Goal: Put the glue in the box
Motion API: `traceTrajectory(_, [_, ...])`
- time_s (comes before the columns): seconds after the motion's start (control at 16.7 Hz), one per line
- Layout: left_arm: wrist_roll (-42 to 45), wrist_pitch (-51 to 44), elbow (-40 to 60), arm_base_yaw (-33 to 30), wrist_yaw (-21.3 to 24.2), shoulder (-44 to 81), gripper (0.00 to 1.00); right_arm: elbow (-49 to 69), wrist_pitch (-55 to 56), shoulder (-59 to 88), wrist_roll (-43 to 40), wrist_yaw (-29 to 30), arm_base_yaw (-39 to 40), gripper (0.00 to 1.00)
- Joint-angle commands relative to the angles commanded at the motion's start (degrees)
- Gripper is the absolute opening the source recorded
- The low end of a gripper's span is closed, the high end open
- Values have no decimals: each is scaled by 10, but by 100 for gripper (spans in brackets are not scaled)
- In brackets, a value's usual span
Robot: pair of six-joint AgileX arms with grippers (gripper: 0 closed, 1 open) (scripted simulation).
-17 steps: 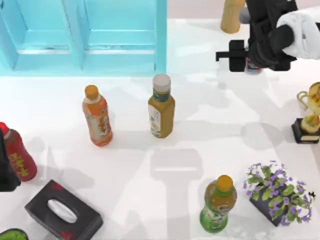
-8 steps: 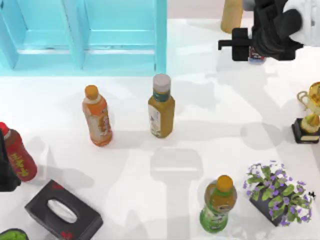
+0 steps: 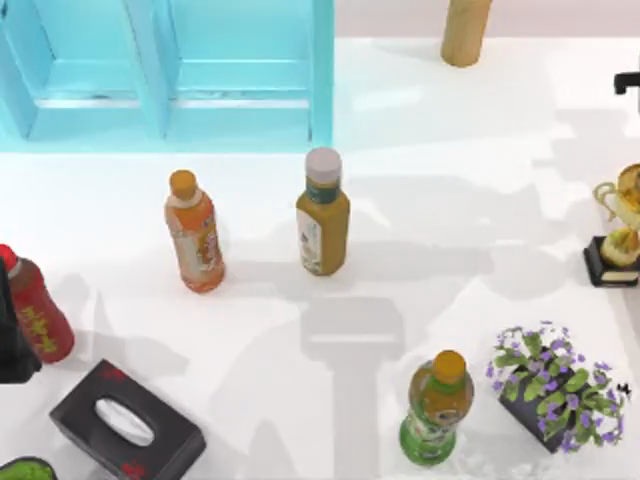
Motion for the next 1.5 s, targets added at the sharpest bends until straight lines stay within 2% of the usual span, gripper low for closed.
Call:
traceTrajectory(0.36, [0, 0, 0, 0, 0, 0, 100, -128, 4, -117, -103, -133, -179, 0])
traceTrajectory(0.6, [0, 0, 0, 0, 0, 0, 100, -270, -8, -225, -209, -232, -337, 0])
traceTrajectory(0.78, [0, 0, 0, 0, 0, 0, 100, -335, 1, -295, -280, -290, -409, 0])
traceTrajectory(0.9, [0, 0, 0, 0, 0, 0, 100, -349, 12, -315, -299, -306, -429, 0])
traceTrajectory(1.26, [0, 0, 0, 0, 0, 0, 100, -350, 21, -306, -297, -303, -423, 0])
traceTrajectory(1.5, [0, 0, 0, 0, 0, 0, 100, -361, 90, -264, -279, -291, -403, 0])
